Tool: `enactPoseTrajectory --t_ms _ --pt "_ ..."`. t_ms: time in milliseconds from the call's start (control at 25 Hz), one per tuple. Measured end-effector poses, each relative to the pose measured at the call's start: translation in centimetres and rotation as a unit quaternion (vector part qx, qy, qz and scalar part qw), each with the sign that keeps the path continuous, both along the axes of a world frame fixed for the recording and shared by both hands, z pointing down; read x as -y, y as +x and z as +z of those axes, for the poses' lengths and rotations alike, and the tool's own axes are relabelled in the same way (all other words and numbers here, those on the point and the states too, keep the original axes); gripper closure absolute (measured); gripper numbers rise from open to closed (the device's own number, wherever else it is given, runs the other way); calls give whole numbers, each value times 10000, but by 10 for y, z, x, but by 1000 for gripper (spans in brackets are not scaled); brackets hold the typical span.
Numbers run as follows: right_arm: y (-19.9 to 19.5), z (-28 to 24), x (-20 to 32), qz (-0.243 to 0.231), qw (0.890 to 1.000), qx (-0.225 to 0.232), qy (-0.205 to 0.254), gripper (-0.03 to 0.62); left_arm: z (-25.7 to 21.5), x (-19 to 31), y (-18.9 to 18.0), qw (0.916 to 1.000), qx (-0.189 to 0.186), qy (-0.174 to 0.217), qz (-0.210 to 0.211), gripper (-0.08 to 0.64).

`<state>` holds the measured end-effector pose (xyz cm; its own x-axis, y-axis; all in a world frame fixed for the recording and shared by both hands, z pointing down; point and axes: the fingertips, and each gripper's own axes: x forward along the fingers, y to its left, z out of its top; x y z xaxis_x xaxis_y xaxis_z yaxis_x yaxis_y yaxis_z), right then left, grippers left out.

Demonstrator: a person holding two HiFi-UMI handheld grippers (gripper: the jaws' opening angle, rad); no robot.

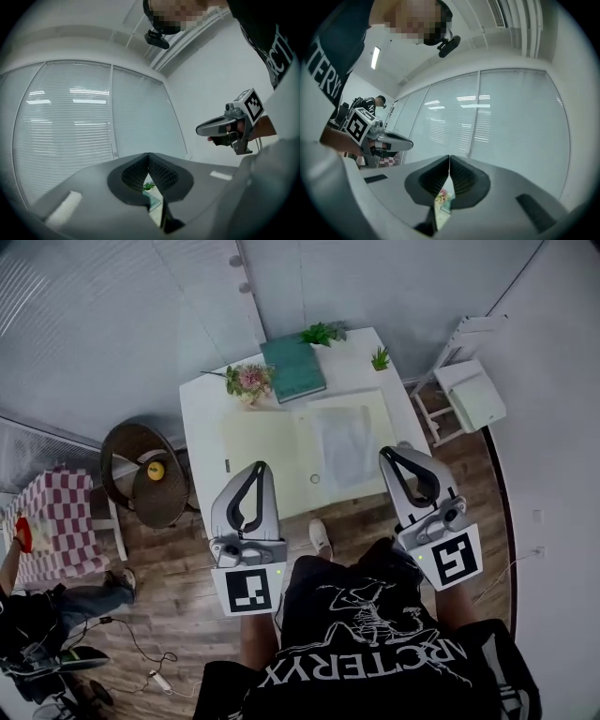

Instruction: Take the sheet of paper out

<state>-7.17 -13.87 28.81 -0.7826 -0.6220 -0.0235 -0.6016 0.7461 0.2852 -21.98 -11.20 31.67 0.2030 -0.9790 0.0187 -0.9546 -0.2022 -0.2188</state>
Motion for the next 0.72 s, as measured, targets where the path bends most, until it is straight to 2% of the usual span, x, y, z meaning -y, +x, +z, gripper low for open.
enactPoseTrajectory --t_ms 200,400,720 --pt "4 1 20 14 10000 28 -28 580 5 19 5 9999 17 -113 48 548" --pt "13 0 34 -216 9998 36 22 580 8 29 20 9997 -159 -114 -111 548" --pt "30 4 54 -530 9985 72 -80 580 13 46 52 9995 5 -234 -226 546"
